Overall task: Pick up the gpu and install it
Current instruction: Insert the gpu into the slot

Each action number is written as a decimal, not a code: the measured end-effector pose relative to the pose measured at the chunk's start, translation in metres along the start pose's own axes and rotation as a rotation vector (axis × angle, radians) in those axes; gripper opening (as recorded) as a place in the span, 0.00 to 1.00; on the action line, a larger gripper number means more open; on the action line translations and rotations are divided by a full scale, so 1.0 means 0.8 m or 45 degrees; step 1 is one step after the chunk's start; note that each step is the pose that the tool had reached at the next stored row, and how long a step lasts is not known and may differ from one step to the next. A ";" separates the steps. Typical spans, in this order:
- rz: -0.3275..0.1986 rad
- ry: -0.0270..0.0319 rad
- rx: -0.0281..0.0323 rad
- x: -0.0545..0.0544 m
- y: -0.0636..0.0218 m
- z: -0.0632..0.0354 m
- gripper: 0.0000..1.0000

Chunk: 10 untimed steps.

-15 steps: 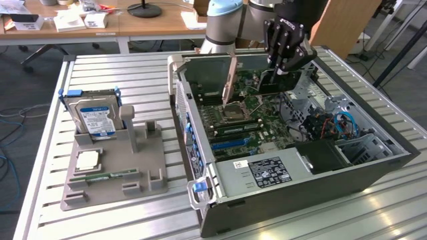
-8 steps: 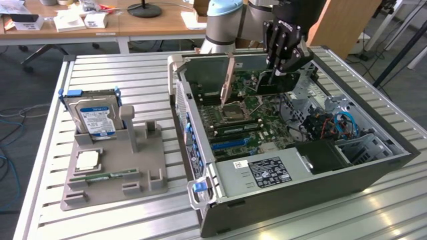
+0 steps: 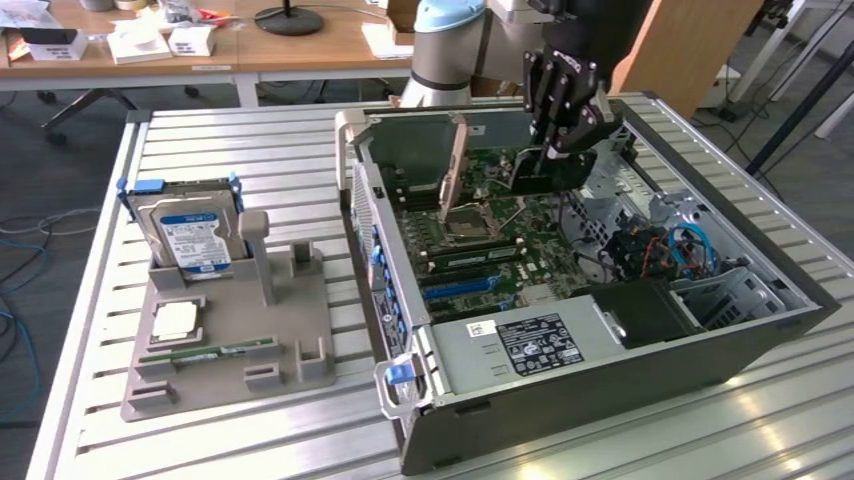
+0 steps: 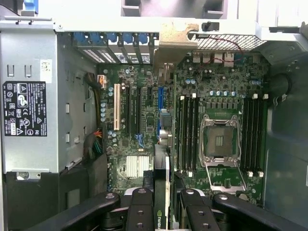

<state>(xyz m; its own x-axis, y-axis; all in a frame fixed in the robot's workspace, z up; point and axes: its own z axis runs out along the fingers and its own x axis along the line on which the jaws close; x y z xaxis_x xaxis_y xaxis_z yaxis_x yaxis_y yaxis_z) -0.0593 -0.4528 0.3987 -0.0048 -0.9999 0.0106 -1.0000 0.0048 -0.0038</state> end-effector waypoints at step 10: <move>0.000 0.0000 0.0000 0.000 0.003 0.023 0.26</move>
<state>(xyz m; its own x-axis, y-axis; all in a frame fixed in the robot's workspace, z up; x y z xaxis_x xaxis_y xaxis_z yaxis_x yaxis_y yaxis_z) -0.0615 -0.4528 0.3806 -0.0048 -0.9999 0.0106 -1.0000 0.0048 -0.0038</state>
